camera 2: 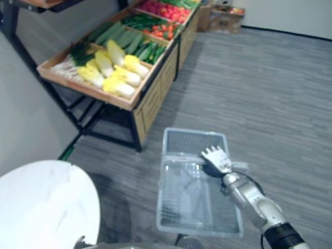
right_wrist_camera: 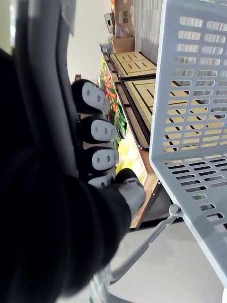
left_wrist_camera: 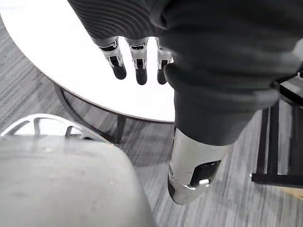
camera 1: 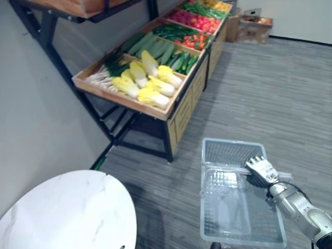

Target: Pick vegetable in the basket

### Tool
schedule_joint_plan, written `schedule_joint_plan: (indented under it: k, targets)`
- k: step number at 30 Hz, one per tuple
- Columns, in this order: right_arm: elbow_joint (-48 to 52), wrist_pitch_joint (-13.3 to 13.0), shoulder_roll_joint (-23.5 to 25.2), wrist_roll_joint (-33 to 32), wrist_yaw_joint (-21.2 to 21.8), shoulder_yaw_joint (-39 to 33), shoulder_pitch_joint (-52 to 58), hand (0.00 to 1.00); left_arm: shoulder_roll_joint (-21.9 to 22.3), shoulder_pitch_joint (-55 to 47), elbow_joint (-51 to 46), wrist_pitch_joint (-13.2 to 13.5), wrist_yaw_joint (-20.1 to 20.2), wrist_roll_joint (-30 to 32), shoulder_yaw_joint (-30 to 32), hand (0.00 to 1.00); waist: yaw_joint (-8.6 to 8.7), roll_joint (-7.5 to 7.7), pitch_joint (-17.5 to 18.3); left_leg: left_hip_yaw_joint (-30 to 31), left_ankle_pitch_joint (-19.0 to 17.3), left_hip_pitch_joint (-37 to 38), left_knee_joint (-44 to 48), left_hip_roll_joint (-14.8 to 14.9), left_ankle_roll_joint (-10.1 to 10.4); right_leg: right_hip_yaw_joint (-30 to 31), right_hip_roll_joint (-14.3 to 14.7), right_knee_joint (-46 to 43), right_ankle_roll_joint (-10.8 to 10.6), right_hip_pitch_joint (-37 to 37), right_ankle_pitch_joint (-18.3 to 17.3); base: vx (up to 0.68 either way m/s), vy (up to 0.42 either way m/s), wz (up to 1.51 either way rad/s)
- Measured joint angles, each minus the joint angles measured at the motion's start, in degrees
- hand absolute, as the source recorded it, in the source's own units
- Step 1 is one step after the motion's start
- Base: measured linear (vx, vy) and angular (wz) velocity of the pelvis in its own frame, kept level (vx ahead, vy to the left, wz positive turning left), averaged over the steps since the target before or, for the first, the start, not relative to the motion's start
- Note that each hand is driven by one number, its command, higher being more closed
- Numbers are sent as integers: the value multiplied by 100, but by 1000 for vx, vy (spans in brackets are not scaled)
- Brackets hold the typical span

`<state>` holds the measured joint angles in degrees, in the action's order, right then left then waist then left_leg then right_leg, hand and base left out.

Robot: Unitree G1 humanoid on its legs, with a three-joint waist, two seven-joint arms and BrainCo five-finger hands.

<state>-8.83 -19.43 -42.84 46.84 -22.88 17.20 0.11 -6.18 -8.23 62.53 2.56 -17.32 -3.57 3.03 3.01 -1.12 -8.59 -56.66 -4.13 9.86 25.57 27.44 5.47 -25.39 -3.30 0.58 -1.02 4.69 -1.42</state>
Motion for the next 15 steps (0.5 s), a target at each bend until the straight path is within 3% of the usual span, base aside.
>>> schedule_joint_plan:
  k: [1, 2, 4, 6, 7, 10, 12, 15]
  targets:
    - [14, 0, 3, -13, 0, 1, -13, 100, -14, -9, 13, 3, -3, -1, 41, 0, -10, 26, -58, 644, -214, -233, 405, 6, -190, 123, -36, 41, 31, 94, -16, -86, -74, -49]
    - [21, 5, 13, -16, 1, 5, -58, 100, -14, -29, 9, 23, -11, -3, 87, 0, -27, 24, -61, 1398, -492, -495, 601, -210, -132, 269, -98, 28, 48, 94, -27, -52, -32, -77]
    - [44, -1, 16, -75, 1, 142, -227, 100, 45, -88, 7, 75, -40, -8, 95, 0, -162, 20, -69, 3080, -946, -891, 435, -1095, -131, 894, -151, 41, 136, 46, -48, 0, 11, -130]
    - [107, -13, 26, -101, 1, 243, -257, 100, 124, -193, -23, 105, -40, -27, 115, 0, -244, 17, -76, 3621, -980, -886, -220, -1541, -153, 1309, -125, 7, 129, 21, -50, 30, 91, -134]
    - [171, -13, 20, -200, 0, 276, -258, 100, 99, -254, -85, 121, -40, -31, 128, 0, -236, -5, -90, 3743, -881, -888, -616, -1664, -201, 1459, -99, -1, 120, -23, -53, 16, 151, -121]
    - [281, 6, -71, -243, 4, 273, -294, 100, 195, -272, -152, 136, -38, -30, 148, 0, -174, -153, -201, 4205, -73, -1098, -1632, -1818, -133, 1777, 47, 7, -75, -97, -22, 38, 146, -66]
    - [324, 30, -58, -247, 50, 343, -293, 100, 111, -241, -179, 162, -28, -27, 186, 0, -176, -29, -233, 4131, -57, -1000, -1862, -2059, -135, 1965, -159, 127, -343, -147, 123, 125, 210, -38]
    - [321, 14, -49, -248, 94, 349, -295, 100, 101, -203, -224, 183, -29, -28, 188, 0, -256, 13, -263, 4017, -51, -942, -1964, -2265, -155, 1995, -340, 268, -445, -109, 233, 82, 147, -6]
